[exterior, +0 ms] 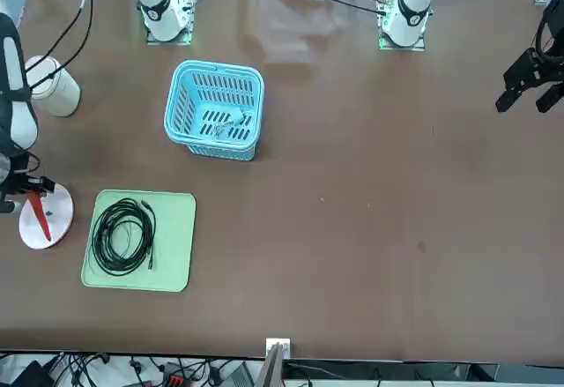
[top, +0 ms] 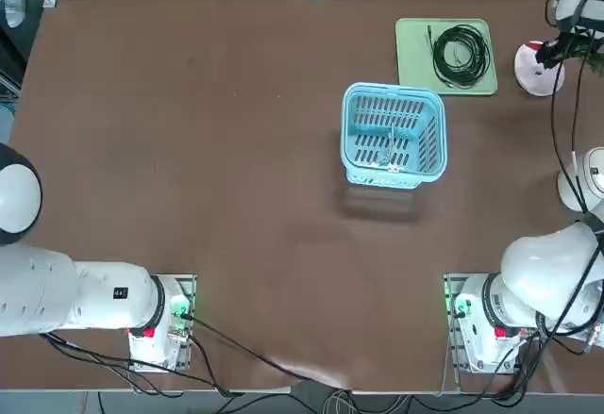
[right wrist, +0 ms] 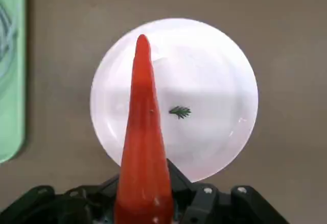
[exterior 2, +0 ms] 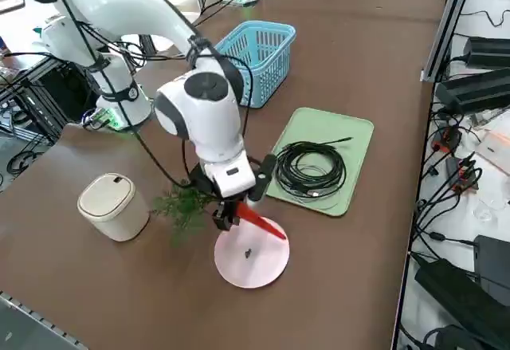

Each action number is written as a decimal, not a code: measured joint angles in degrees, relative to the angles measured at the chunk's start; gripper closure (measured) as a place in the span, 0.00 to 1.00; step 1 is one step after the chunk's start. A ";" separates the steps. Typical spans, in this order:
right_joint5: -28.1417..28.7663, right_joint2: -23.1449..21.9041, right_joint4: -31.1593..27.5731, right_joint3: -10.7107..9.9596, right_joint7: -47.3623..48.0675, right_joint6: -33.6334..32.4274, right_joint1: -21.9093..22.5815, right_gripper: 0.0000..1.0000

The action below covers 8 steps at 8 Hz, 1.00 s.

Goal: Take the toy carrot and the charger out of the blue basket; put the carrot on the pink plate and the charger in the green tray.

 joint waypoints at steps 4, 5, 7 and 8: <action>0.00 0.72 0.18 0.13 -0.50 0.49 -0.70 0.74; 0.00 0.73 0.19 0.13 -0.53 0.49 -0.78 0.73; 0.00 0.86 0.19 0.13 -0.60 0.49 -0.87 0.61; 0.00 1.12 0.19 0.13 -0.67 0.49 -0.87 0.44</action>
